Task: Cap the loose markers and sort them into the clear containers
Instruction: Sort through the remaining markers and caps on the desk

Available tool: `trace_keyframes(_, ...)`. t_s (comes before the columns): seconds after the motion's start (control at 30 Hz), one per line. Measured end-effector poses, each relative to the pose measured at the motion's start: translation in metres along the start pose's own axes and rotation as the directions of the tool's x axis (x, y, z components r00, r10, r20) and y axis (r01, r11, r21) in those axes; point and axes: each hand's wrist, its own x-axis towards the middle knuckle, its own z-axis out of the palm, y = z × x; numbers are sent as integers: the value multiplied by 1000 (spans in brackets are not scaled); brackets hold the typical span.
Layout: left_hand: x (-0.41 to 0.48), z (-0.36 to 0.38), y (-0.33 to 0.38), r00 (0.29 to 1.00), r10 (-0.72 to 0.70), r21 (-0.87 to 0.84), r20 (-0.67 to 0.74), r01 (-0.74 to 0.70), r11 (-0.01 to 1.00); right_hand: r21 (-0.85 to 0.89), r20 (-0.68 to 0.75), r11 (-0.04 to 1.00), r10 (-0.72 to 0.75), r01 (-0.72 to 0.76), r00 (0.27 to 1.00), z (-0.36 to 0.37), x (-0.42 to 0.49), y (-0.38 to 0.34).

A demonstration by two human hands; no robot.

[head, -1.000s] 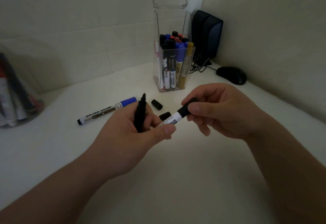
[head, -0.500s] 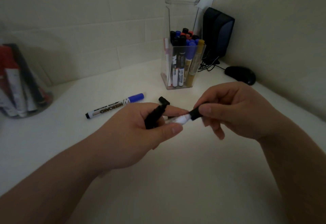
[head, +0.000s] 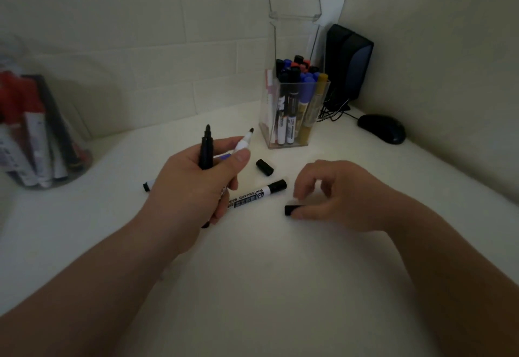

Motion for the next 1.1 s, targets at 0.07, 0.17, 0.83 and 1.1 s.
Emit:
trace_keyframes(0.07,1,0,-2,1000,-22,-51,-22,21,998,98,-244,994,65,-42,968,7,6,0)
trace_keyframes(0.17,2,0,-5,999,-35,-102,-32,31,994,95,-464,983,183,-157,867,27,26,-12)
trace_keyframes(0.83,-8,3,-7,980,194,67,-39,-191,979,628,266,743,75,-232,961,-10,-19,-36)
trace_keyframes(1.1,-20,13,-4,988,135,78,72,-140,987,729,219,669,-31,-143,975,22,-39,-15)
